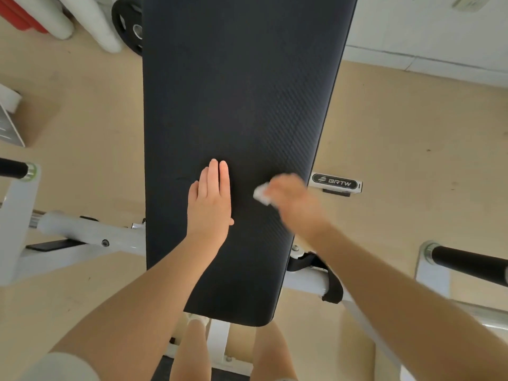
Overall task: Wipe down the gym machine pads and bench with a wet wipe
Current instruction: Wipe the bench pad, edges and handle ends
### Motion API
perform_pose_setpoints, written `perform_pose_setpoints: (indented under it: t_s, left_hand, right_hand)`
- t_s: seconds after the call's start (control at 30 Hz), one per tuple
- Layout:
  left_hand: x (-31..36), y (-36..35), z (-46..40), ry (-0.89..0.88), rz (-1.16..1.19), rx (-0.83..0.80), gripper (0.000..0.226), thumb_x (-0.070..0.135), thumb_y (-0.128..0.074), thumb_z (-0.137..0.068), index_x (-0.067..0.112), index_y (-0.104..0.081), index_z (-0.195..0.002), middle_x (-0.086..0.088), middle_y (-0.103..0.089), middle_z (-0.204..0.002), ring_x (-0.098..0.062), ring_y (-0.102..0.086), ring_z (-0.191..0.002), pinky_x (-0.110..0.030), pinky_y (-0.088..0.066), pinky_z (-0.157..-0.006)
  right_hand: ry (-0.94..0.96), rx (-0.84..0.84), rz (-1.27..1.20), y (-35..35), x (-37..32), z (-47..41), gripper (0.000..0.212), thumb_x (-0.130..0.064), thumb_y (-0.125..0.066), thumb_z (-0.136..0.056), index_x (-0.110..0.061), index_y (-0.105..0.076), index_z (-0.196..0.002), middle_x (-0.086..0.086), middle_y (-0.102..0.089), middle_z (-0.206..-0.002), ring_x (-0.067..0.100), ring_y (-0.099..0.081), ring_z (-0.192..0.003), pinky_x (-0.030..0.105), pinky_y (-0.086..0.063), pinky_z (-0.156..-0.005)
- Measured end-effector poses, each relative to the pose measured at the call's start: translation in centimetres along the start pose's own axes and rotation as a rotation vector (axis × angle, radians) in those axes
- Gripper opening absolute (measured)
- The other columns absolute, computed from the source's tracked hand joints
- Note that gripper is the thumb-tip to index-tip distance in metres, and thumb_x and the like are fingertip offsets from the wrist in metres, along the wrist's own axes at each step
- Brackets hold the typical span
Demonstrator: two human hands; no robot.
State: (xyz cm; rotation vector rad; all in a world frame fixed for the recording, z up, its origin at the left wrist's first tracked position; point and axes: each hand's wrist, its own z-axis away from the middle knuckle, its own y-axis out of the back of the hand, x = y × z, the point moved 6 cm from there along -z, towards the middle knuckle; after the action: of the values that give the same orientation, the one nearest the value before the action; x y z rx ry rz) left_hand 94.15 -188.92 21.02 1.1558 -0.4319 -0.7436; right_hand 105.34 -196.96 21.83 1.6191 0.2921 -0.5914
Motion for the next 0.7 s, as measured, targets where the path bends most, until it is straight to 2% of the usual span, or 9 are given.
perform_pose_setpoints:
  t_s: [0.07,0.17,0.2,0.27,0.33,0.43,0.53,0.63,0.7]
  left_hand:
    - [-0.1,0.0,-0.1,0.002,-0.001,0.028,0.110,0.037,-0.075,-0.071,0.004,-0.003,-0.147,-0.017,-0.012,-0.155,-0.034,-0.018,-0.142,-0.040,-0.018,-0.114]
    - [-0.3,-0.2,-0.1,-0.013,-0.020,0.024,0.113,0.038,-0.081,-0.062,0.001,-0.014,-0.146,-0.020,-0.024,-0.150,-0.037,-0.029,-0.137,-0.041,-0.026,-0.111]
    - [-0.5,-0.3,-0.2,-0.023,-0.036,0.029,0.116,0.040,-0.085,-0.055,-0.001,-0.022,-0.144,-0.022,-0.032,-0.146,-0.038,-0.037,-0.132,-0.042,-0.033,-0.107]
    - [-0.7,-0.3,-0.4,-0.040,-0.036,0.040,0.121,0.043,-0.090,-0.037,-0.004,-0.037,-0.136,-0.024,-0.047,-0.134,-0.039,-0.052,-0.119,-0.043,-0.045,-0.095]
    - [-1.0,-0.3,-0.4,-0.051,-0.028,0.055,0.123,0.046,-0.091,-0.032,-0.004,-0.042,-0.133,-0.024,-0.052,-0.130,-0.039,-0.056,-0.114,-0.043,-0.049,-0.091]
    - [-0.9,0.3,-0.2,-0.083,-0.019,0.050,0.119,0.047,-0.085,-0.051,-0.001,-0.026,-0.142,-0.022,-0.036,-0.143,-0.036,-0.042,-0.129,-0.040,-0.039,-0.103]
    - [-0.9,0.1,0.2,-0.136,0.065,-0.001,0.108,0.041,-0.072,-0.075,0.003,0.000,-0.147,-0.018,-0.009,-0.154,-0.033,-0.016,-0.141,-0.039,-0.020,-0.114]
    - [-1.7,0.6,0.2,-0.173,0.224,0.018,0.099,0.037,-0.068,-0.080,0.006,-0.003,-0.147,-0.014,-0.008,-0.155,-0.029,-0.013,-0.143,-0.036,-0.017,-0.114]
    - [-2.9,1.0,0.5,-0.197,0.344,0.035,0.085,0.031,-0.064,-0.084,0.008,-0.011,-0.147,-0.011,-0.011,-0.155,-0.026,-0.014,-0.143,-0.034,-0.016,-0.114]
  right_hand:
    - [-0.228,0.190,0.006,5.3,2.8,-3.6,0.021,-0.009,-0.047,-0.086,-0.015,-0.049,-0.065,0.010,-0.048,-0.077,0.031,-0.051,-0.078,0.029,-0.031,-0.063]
    - [-0.304,0.417,-0.053,11.2,5.2,-6.0,0.024,-0.008,-0.042,-0.085,0.002,-0.063,-0.089,0.024,-0.056,-0.100,0.032,-0.054,-0.091,0.030,-0.042,-0.075]
    - [-0.296,0.405,-0.016,11.1,5.6,-6.1,0.028,-0.009,-0.041,-0.084,0.002,-0.064,-0.095,0.023,-0.056,-0.103,0.032,-0.053,-0.094,0.033,-0.044,-0.077]
    - [-0.274,0.367,0.015,8.7,5.3,-5.4,0.019,-0.005,-0.046,-0.083,0.003,-0.062,-0.088,0.023,-0.057,-0.093,0.035,-0.054,-0.088,0.042,-0.049,-0.071]
    - [-0.249,0.357,0.018,5.6,3.8,-3.4,0.011,0.001,-0.051,-0.080,0.004,-0.062,-0.081,0.022,-0.057,-0.081,0.036,-0.055,-0.074,0.040,-0.051,-0.061]
    - [-0.176,0.322,0.029,0.9,1.4,1.1,0.016,0.005,-0.055,-0.073,-0.007,-0.061,-0.081,0.014,-0.057,-0.073,0.028,-0.052,-0.067,0.025,-0.042,-0.057]
    - [-0.219,0.071,0.024,-4.6,-0.5,5.9,0.036,0.015,-0.065,-0.062,-0.010,-0.063,-0.087,0.010,-0.060,-0.082,0.024,-0.054,-0.075,0.024,-0.047,-0.062]
    - [-0.307,-0.125,0.077,-6.5,-1.4,7.5,0.033,0.017,-0.066,-0.064,0.000,-0.067,-0.092,0.016,-0.063,-0.094,0.033,-0.059,-0.084,0.041,-0.058,-0.066]
    - [-0.290,-0.060,0.061,-4.7,-2.2,5.4,0.028,0.016,-0.064,-0.066,0.000,-0.068,-0.089,0.015,-0.062,-0.090,0.030,-0.055,-0.085,0.041,-0.056,-0.064]
